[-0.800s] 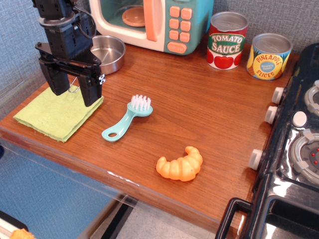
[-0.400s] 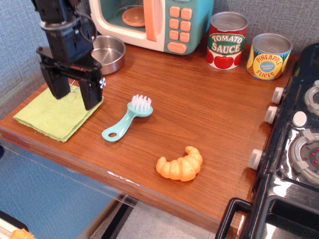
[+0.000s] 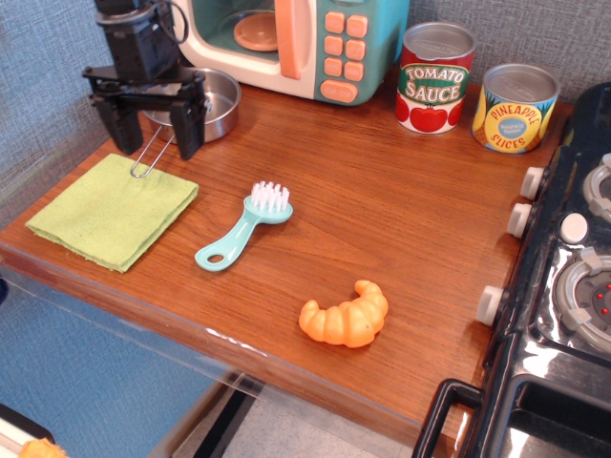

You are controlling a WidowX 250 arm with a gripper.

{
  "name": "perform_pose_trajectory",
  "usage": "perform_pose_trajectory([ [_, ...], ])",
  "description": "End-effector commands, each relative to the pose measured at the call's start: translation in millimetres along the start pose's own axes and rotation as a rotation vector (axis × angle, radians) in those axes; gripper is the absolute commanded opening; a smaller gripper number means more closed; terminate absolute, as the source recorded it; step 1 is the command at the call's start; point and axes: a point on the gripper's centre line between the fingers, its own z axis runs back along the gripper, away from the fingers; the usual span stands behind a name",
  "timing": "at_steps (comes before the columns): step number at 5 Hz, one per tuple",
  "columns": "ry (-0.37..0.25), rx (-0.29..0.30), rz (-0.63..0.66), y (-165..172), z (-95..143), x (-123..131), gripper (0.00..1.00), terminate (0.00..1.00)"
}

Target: Place the pot behind the blue brush

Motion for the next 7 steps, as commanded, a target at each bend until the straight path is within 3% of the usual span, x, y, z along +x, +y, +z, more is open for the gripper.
perform_pose_trajectory([
  [1,-0.152,0.032,0.029,-14.1,34.9,79.6,1.00,0.00],
  [2,-0.182,0.065,-0.014,-31.9,29.6,109.0,1.00,0.00],
  [3,-0.176,0.128,-0.037,-34.3,12.1,120.5,1.00,0.00],
  [4,-0.157,0.161,-0.028,-17.6,-15.4,129.3,1.00,0.00],
  [6,-0.162,0.137,-0.057,-11.6,-32.0,121.7,1.00,0.00],
  [7,-0.173,0.132,-0.071,-11.2,-29.4,112.9,0.00,0.00],
])
